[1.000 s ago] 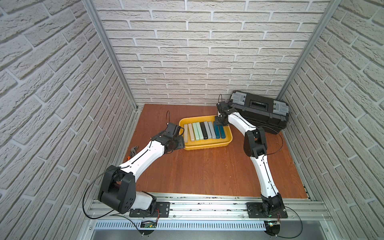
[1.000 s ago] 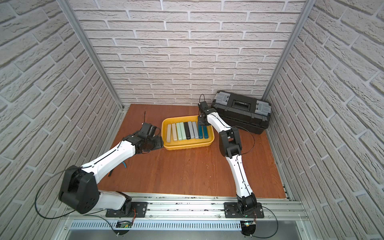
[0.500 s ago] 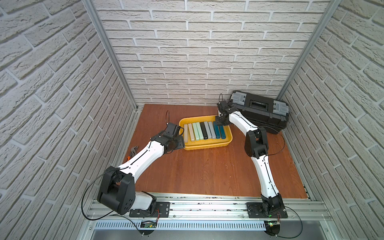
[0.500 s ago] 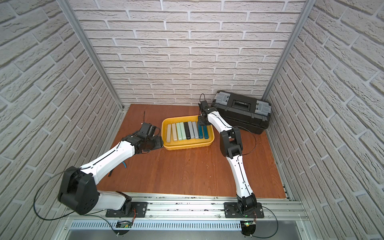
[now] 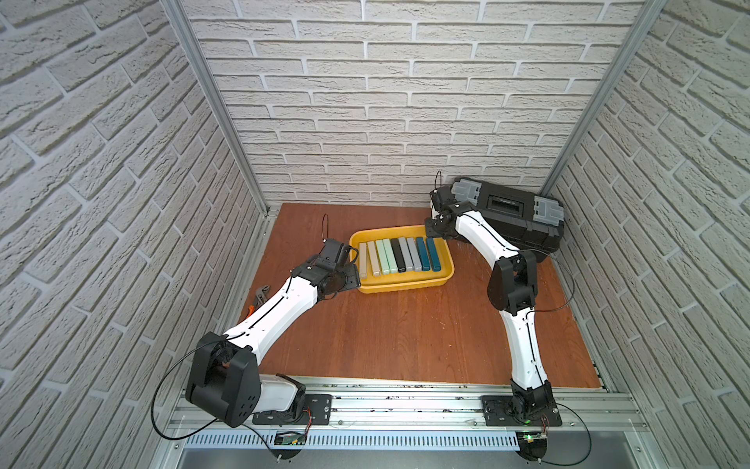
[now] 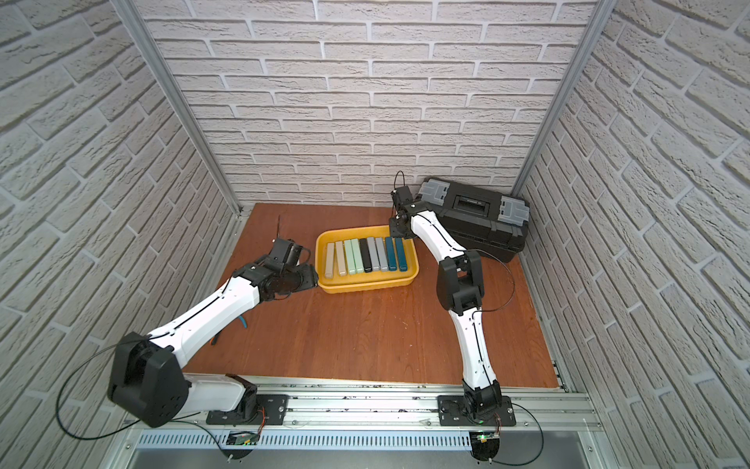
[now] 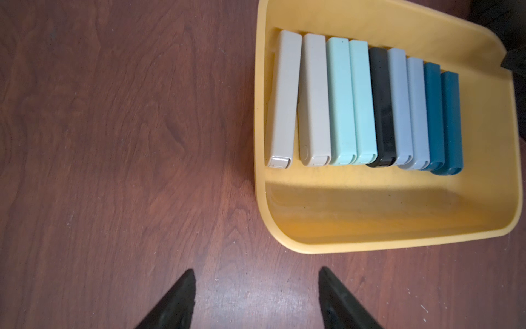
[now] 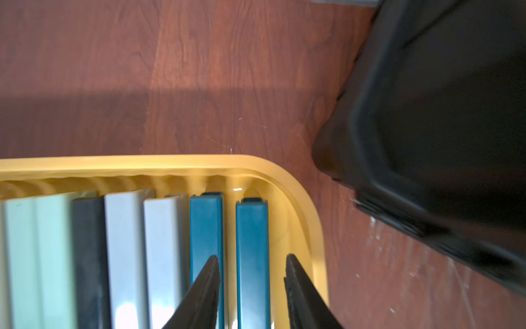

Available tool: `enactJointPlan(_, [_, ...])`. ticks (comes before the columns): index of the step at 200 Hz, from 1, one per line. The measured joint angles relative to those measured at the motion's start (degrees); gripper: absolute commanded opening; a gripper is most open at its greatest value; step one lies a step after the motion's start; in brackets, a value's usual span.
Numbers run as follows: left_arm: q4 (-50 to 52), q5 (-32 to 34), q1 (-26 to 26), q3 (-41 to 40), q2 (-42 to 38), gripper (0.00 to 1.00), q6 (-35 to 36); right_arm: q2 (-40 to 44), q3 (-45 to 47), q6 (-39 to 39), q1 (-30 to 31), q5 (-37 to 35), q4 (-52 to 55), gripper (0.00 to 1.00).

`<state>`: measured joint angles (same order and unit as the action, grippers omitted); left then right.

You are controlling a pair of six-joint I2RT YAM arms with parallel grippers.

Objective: Put the pruning pliers into the storage box
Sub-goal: Adjust the pruning pliers in the storage box, then reset both arms

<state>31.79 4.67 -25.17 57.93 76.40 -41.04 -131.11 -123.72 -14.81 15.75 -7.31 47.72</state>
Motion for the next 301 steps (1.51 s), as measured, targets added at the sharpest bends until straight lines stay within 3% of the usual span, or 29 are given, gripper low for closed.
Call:
enactJointPlan(68, [1.25,0.22,0.04,0.87,-3.74,0.69,2.45,30.23,30.75,-0.44,0.31,-1.95,-8.28,0.39])
enactJointPlan(104, [1.11,-0.61,3.5,0.94,-4.46,0.72,4.94,47.12,48.5,1.27,0.42,-2.99,-14.29,0.43])
enactJointPlan(118, [0.9,-0.9,6.01,0.94,-4.46,0.72,6.08,52.81,53.86,2.23,0.46,-3.67,-15.89,0.52])
enactJointPlan(129, [0.42,-1.14,7.72,0.81,-4.5,0.73,7.26,56.96,57.46,2.62,0.5,-4.98,-16.72,0.67])
enactJointPlan(135, [-0.59,-1.53,8.81,0.35,-4.63,0.74,8.15,59.25,59.69,2.67,0.5,-6.08,-17.88,0.7])
enactJointPlan(146, [-2.6,-1.79,10.69,-1.25,-5.25,0.76,10.12,63.39,63.6,1.7,0.48,-8.2,-19.52,0.99])
enactJointPlan(159, [-4.39,-1.53,12.57,-3.89,-6.49,0.82,12.55,67.36,68.26,1.73,0.44,-9.99,-22.43,1.0])
enactJointPlan(163, [-4.85,-1.29,13.0,-4.7,-6.95,0.96,13.27,68.24,69.61,1.7,0.42,-10.08,-23.45,1.0])
enactJointPlan(166, [-5.38,-1.09,13.44,-5.53,-7.45,0.98,13.84,69.05,70.97,1.75,0.42,-10.23,-24.61,1.0])
enactJointPlan(209, [-14.56,0.68,21.62,-16.85,-15.91,0.98,23.93,71.36,82.23,3.61,-0.07,-12.07,-31.78,1.0])
enactJointPlan(240, [-28.74,0.59,28.3,-27.02,-16.59,0.98,28.7,71.87,88.19,5.86,-1.75,-13.92,-42.38,1.0])
enactJointPlan(265, [-42.07,-0.44,29.24,-33.24,-10.62,0.98,30.71,71.54,94.57,6.84,-4.7,-15.1,-52.26,1.0])
enactJointPlan(301, [-56.39,-2.21,30.1,-33.27,3.98,0.98,32.94,68.0,100.89,8.09,-8.0,-14.69,-63.8,0.99])
